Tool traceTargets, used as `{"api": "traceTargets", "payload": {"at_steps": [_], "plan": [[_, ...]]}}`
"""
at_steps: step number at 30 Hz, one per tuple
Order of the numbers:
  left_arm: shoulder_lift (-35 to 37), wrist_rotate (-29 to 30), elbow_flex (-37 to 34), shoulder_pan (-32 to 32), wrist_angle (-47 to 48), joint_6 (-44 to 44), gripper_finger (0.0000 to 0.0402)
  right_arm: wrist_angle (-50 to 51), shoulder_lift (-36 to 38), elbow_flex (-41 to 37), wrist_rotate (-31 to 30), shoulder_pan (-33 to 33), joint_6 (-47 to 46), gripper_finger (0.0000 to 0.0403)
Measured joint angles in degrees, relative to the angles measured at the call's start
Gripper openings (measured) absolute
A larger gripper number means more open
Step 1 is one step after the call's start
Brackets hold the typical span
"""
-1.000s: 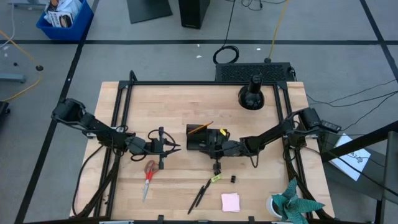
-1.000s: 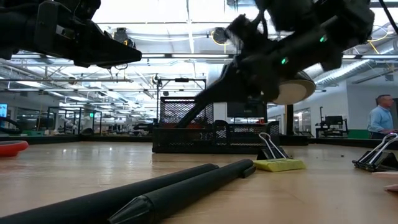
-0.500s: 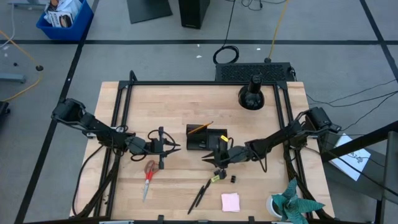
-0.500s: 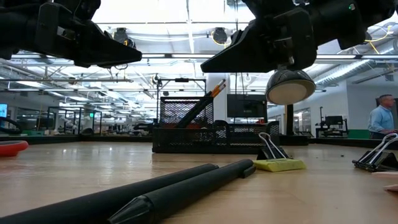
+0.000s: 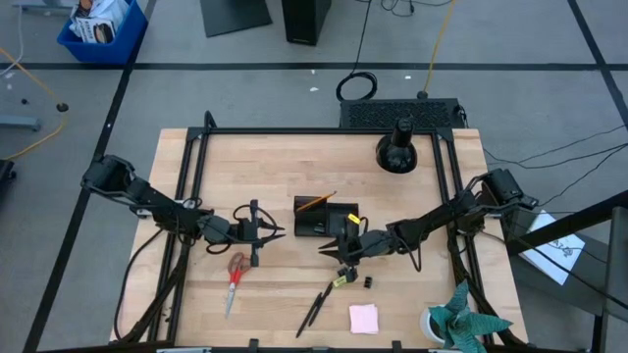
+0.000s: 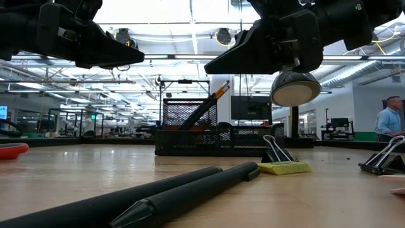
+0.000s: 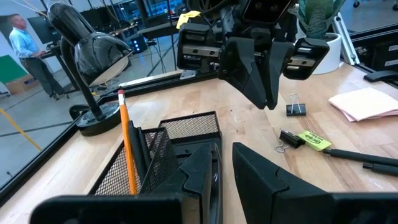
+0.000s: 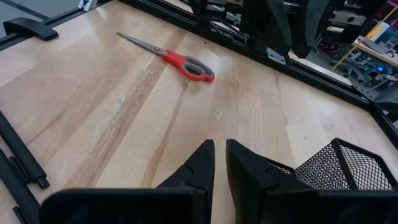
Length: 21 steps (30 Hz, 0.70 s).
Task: Pick and place office supplies into organizer
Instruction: Put the black binder clip into the black desk organizer
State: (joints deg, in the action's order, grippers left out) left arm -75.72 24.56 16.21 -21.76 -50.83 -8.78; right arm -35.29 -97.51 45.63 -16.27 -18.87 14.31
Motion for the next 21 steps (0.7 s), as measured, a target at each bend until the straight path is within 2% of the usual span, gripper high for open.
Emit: {"api": "traceTargets", "payload": {"at_steps": [7, 13, 21], "plan": [[0.00, 0.02, 0.00, 0.00, 0.00, 0.00, 0.0072, -0.01, 0.00, 0.00, 0.11, -0.01, -0.05, 0.0034], [0.00, 0.04, 0.00, 0.00, 0.02, -0.02, 0.0072, 0.89, 0.00, 0.02, 8.49, -0.15, -0.49, 0.0038], [0.00, 0.07, 0.00, -0.01, 0.04, -0.02, 0.0072, 9.53, 0.00, 0.02, 12.11, -2.81, -6.18, 0.0074]]}}
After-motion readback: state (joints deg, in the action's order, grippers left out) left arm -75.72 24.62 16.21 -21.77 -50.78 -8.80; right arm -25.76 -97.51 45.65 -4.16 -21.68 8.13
